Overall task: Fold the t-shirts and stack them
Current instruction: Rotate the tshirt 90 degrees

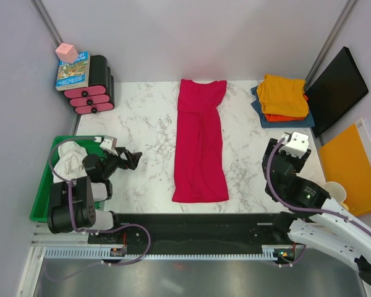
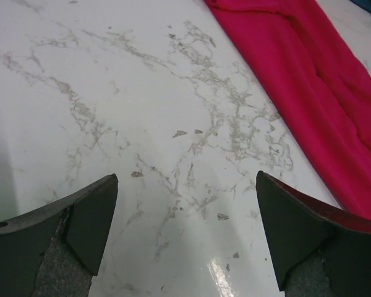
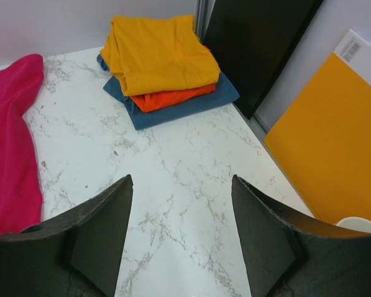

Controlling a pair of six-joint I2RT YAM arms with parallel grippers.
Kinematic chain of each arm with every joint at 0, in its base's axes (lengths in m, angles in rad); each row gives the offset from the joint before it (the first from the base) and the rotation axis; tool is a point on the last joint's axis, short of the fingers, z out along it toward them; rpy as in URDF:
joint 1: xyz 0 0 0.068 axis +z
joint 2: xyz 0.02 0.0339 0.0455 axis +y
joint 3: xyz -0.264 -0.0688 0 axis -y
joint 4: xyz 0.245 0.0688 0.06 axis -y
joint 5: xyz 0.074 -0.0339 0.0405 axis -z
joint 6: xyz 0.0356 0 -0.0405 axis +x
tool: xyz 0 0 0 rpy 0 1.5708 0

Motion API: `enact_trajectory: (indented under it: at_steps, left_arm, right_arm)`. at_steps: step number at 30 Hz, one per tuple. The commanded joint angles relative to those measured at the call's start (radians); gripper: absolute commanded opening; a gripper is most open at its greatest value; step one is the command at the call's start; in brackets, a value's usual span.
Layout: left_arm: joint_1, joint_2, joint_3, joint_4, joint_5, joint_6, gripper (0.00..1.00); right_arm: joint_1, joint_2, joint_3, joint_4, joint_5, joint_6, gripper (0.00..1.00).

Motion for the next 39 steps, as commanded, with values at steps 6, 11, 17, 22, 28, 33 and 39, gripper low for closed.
enact_trajectory:
  at_steps: [6,11,17,22,28,33,39]
  left_arm:
    - [-0.045,-0.028,-0.044,0.266,0.056,0.076,1.00]
    - [-0.069,-0.046,-0.067,0.294,0.036,0.109,1.00]
    - [-0.077,0.020,-0.032,0.287,-0.380,-0.048,1.00]
    - [-0.229,0.048,-0.054,0.233,-0.711,-0.004,1.00]
    - [-0.232,0.049,0.065,0.099,-0.519,0.077,1.00]
    - [-0.232,0.044,0.051,0.121,-0.556,0.070,1.00]
    - [-0.232,0.047,0.051,0.124,-0.555,0.068,1.00]
  right_arm:
    - [0.001,0.100,-0.029,0.066,-0.028,0.093,0.76]
    - [0.001,0.151,-0.011,0.063,-0.036,0.117,0.79]
    - [0.001,0.149,-0.009,0.049,-0.003,0.129,0.80]
    - [0.001,0.166,-0.029,0.049,-0.005,0.149,0.82]
    - [0.001,0.195,-0.069,0.095,0.014,0.119,0.86]
    - [-0.004,0.237,-0.091,0.210,0.023,0.025,0.94]
    - [-0.003,0.295,-0.054,0.201,-0.054,0.063,0.98]
